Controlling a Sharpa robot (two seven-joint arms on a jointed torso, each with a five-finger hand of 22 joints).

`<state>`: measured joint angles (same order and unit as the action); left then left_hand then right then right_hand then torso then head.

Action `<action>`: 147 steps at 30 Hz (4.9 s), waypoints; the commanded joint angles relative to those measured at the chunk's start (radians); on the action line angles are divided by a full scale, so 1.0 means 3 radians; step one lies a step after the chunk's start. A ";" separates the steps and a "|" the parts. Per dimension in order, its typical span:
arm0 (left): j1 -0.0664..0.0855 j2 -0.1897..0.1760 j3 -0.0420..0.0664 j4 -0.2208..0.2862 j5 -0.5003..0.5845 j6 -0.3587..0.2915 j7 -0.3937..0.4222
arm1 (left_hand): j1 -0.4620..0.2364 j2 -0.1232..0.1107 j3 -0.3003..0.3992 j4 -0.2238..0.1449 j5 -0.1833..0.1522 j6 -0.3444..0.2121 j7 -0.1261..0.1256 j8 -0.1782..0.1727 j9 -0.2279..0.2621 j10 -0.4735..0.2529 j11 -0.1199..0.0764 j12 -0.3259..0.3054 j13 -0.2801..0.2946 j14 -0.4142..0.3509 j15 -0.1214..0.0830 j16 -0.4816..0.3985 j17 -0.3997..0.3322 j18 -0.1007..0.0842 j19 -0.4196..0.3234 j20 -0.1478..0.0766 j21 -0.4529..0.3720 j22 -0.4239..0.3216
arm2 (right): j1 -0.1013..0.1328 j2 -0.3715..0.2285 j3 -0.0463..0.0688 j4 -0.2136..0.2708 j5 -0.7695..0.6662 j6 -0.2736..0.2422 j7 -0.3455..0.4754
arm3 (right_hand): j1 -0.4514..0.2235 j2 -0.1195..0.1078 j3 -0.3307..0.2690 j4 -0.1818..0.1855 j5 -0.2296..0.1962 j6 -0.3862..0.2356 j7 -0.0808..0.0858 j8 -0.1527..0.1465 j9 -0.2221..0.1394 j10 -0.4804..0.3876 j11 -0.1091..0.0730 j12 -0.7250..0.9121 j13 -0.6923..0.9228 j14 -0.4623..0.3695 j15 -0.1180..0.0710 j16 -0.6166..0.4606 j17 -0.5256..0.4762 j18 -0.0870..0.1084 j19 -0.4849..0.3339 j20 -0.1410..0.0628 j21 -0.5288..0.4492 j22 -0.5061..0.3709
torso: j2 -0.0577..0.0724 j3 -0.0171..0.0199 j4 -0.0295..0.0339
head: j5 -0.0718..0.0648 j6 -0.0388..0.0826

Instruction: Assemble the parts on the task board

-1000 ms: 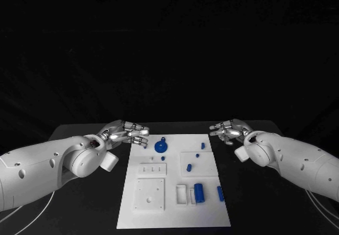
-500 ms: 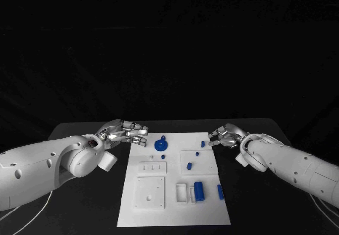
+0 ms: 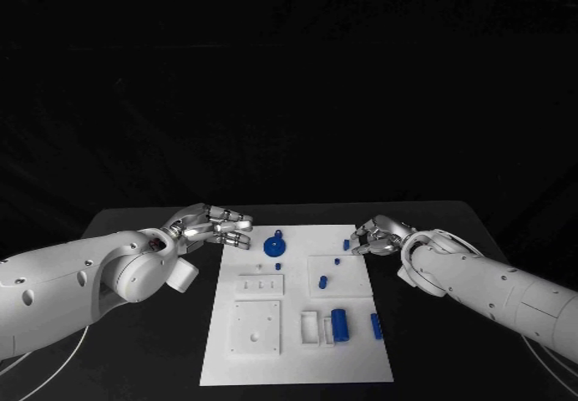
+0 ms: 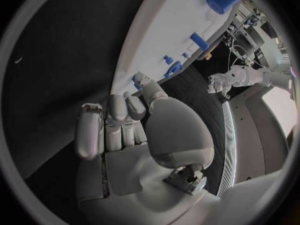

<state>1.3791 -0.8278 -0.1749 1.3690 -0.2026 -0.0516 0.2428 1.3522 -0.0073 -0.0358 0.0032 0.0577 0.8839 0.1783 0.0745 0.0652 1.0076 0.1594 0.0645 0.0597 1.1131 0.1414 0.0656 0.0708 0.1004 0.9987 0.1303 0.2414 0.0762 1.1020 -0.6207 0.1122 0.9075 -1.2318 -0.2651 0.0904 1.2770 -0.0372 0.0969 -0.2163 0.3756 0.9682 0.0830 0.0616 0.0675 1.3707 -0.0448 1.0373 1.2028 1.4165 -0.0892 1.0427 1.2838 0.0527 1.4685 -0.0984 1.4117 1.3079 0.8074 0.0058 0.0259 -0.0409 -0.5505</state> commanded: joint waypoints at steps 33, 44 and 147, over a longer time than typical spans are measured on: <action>-0.0019 0.0052 0.0002 -0.0012 -0.0024 0.0085 0.0010 | 0.0000 0.0030 -0.0015 -0.0007 -0.0017 0.0006 0.0003 -0.0003 0.0002 0.0004 0.0005 -0.0011 0.0004 -0.0013 -0.0001 0.0004 0.0002 -0.0006 -0.0017 -0.0008 -0.0009 -0.0003 | -0.0024 0.0160 -0.0003 -0.0079 -0.0076 -0.0007 0.0002 | -0.0057 0.0018 0.0121 -0.0010 -0.0137 0.0135 -0.0002 0.0005 -0.0004 0.0003 0.0017 -0.0019 0.0028 0.0009 0.0019 -0.0038 0.0011 -0.0036 0.0290 -0.0008 -0.0052 0.0651 | 0.0007 0.0005 0.0003 | -0.0003 -0.0047; -0.0035 0.0062 0.0002 -0.0024 -0.0024 0.0087 0.0007 | 0.0000 0.0030 -0.0015 -0.0007 -0.0017 0.0006 0.0003 -0.0003 0.0002 0.0004 0.0005 -0.0011 0.0004 -0.0013 -0.0001 0.0004 0.0002 -0.0006 -0.0017 -0.0008 -0.0009 -0.0003 | -0.0024 0.0168 -0.0003 -0.0107 -0.0058 -0.0068 0.0007 | -0.0136 0.0080 0.0467 -0.0062 -0.0366 0.0344 -0.0003 0.0003 -0.0004 0.0001 0.0041 0.0006 0.0051 0.0007 0.0034 -0.0031 0.0009 -0.0038 0.0293 0.0003 -0.0057 0.0673 | 0.0009 0.0007 -0.0003 | -0.0003 -0.0045; 0.0067 0.0630 0.0004 -0.0145 -0.0900 -0.0036 -0.1707 | -0.0977 -0.0198 0.0160 0.0536 0.0161 0.0315 -0.0477 0.0731 0.2258 0.1288 -0.0683 0.1747 0.1127 0.0570 -0.0765 0.3016 0.1534 -0.0219 0.0308 -0.0790 0.1794 0.2122 | 0.0103 0.0130 -0.0165 0.1342 -0.0108 0.0121 -0.0444 | -0.0188 0.0100 0.0391 0.0144 -0.0473 0.0663 -0.0046 0.0002 0.0007 -0.0009 0.0065 0.0008 0.0046 -0.0009 0.0049 -0.0062 -0.0022 -0.0031 0.0292 0.0016 -0.0087 0.0682 | -0.0222 0.0009 -0.0043 | 0.0197 -0.0121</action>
<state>1.3977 -0.6426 -0.1741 1.3241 -0.4374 -0.0752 -0.2475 1.0596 -0.0608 0.0125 0.1597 0.1095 0.9837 0.0357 0.2971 0.7457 1.3989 -0.0460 0.5857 0.3988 1.2912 -0.0873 0.9682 0.5313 0.0461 1.0934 -0.1040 0.7817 0.7111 1.1336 -0.5834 0.0626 1.3066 -1.2539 -0.2426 -0.0426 1.2269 -0.0058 0.2142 -0.1791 0.2285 1.1723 0.0681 0.0623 0.0694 1.3742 -0.0265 1.0414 1.2174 1.4200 -0.0784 1.0298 1.2787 0.0529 1.4683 -0.0978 1.3924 1.3076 0.7402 0.0089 0.0128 0.0179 -0.5859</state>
